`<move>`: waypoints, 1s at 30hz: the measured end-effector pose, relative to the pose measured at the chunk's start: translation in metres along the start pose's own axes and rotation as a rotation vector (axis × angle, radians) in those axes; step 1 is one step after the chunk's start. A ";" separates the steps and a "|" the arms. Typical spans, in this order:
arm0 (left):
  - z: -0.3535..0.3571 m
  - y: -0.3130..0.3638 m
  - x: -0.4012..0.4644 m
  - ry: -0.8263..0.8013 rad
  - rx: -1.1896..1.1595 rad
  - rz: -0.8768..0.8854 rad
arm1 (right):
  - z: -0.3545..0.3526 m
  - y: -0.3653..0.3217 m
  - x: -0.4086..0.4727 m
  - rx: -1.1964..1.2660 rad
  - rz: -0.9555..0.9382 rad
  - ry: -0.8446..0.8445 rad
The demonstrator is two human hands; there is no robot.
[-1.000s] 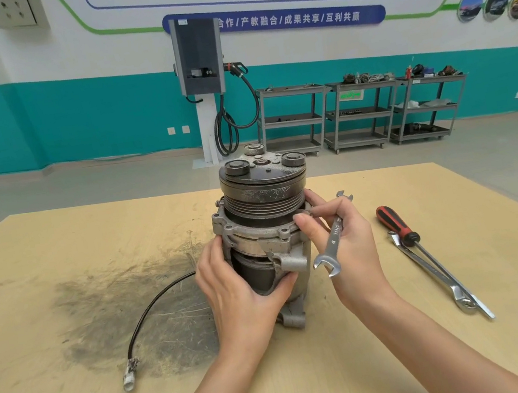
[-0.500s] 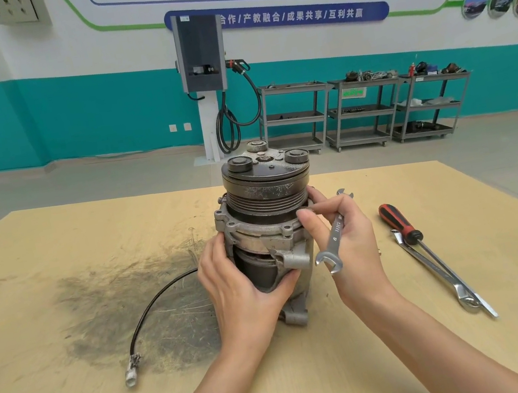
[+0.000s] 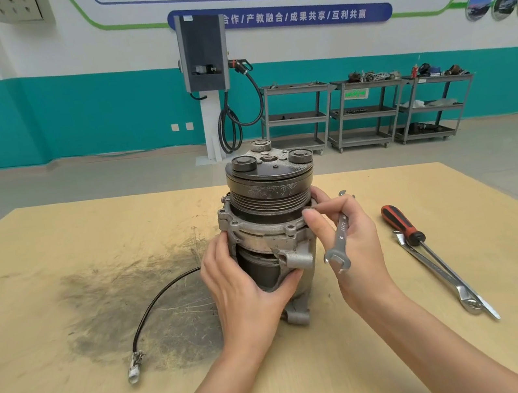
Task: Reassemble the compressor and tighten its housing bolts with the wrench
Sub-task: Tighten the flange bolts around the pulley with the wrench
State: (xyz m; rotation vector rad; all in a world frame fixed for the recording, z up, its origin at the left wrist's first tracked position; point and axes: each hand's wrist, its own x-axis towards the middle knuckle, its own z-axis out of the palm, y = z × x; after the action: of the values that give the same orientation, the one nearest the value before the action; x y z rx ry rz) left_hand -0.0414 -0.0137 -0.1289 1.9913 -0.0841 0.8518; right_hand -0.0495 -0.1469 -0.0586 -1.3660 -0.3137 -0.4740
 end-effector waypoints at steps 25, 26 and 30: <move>-0.001 0.002 -0.001 -0.017 -0.020 -0.015 | 0.000 0.002 -0.004 -0.054 -0.044 -0.009; -0.001 0.002 -0.001 -0.016 -0.020 -0.016 | 0.000 0.001 -0.004 -0.051 -0.043 -0.010; 0.000 0.002 -0.001 -0.013 -0.021 -0.017 | 0.001 0.001 0.000 -0.018 -0.015 -0.003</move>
State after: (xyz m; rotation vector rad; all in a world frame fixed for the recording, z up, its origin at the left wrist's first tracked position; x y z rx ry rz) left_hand -0.0429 -0.0147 -0.1281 1.9751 -0.0834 0.8242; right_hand -0.0489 -0.1462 -0.0590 -1.3828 -0.3237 -0.4883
